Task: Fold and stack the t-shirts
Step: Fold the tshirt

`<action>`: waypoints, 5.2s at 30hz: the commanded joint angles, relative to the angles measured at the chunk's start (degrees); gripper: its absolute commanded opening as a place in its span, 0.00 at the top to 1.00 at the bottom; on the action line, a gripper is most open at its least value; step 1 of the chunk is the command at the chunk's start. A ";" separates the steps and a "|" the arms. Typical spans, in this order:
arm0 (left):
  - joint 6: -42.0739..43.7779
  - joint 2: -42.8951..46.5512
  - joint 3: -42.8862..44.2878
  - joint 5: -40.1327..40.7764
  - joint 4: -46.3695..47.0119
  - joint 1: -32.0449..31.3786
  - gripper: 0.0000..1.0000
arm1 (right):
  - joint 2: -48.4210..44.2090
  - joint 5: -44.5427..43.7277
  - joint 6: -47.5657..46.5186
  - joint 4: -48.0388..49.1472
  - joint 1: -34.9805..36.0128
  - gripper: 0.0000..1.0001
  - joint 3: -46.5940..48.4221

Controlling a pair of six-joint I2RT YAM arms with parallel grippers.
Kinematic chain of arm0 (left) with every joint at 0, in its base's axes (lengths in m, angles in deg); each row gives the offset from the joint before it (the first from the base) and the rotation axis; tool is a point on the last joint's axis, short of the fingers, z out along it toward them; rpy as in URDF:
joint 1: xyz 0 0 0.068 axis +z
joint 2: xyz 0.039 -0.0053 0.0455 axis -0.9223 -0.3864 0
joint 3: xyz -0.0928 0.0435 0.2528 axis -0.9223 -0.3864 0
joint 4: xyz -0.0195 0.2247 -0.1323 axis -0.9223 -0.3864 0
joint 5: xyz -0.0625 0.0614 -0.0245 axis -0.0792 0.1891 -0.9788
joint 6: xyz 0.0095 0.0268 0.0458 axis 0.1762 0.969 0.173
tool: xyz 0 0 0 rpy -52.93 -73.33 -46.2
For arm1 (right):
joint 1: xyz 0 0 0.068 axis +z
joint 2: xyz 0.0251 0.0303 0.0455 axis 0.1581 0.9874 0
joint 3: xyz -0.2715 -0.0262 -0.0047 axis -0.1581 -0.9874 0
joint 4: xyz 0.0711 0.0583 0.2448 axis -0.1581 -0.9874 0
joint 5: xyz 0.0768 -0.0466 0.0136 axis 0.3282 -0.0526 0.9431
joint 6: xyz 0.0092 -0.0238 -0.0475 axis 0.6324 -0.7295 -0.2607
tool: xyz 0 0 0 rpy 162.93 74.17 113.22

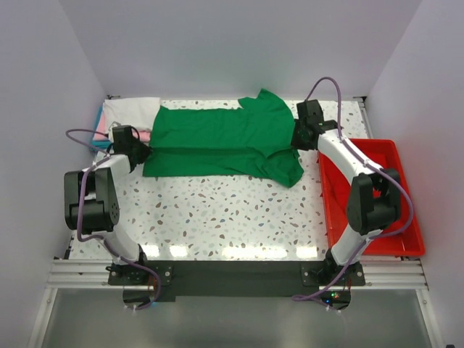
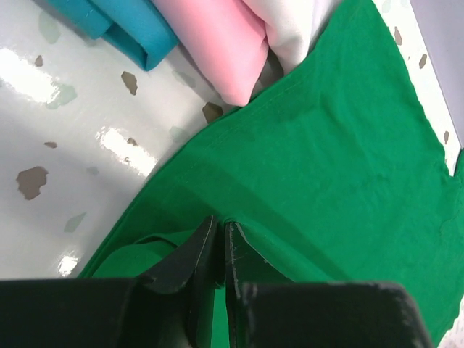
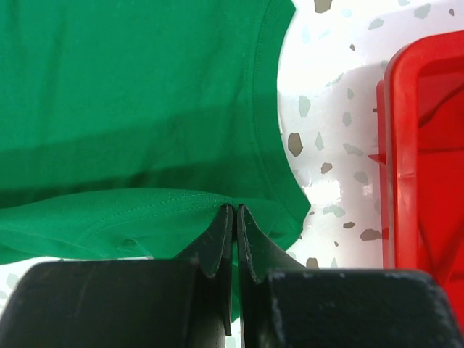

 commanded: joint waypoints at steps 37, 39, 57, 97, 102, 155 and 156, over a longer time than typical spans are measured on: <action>-5.76 9.05 -7.91 22.83 -8.27 -7.75 0.44 | -4.52 -3.94 1.98 4.21 3.25 0.52 -12.67; -5.50 8.97 -8.34 23.10 -7.84 -7.66 0.44 | -4.17 -3.68 2.42 4.82 3.34 0.52 -13.45; -4.88 4.05 -7.38 20.99 -4.32 -7.75 0.58 | -1.36 -2.18 3.65 7.46 3.25 0.56 -15.21; -3.83 13.79 -13.44 16.52 1.21 -5.29 0.88 | -5.84 -1.74 -1.62 0.61 -2.38 1.00 -12.23; -3.91 13.71 -13.88 16.25 2.27 -5.46 0.50 | -5.05 -1.04 -1.62 0.78 -2.38 1.00 -11.87; -18.59 57.53 -34.26 22.67 -33.32 0.87 0.68 | -45.72 8.72 4.52 -14.58 -2.38 0.61 -30.52; -18.42 59.31 -34.36 22.49 -33.59 0.87 0.55 | -46.70 8.37 4.53 -14.68 -2.38 0.56 -30.16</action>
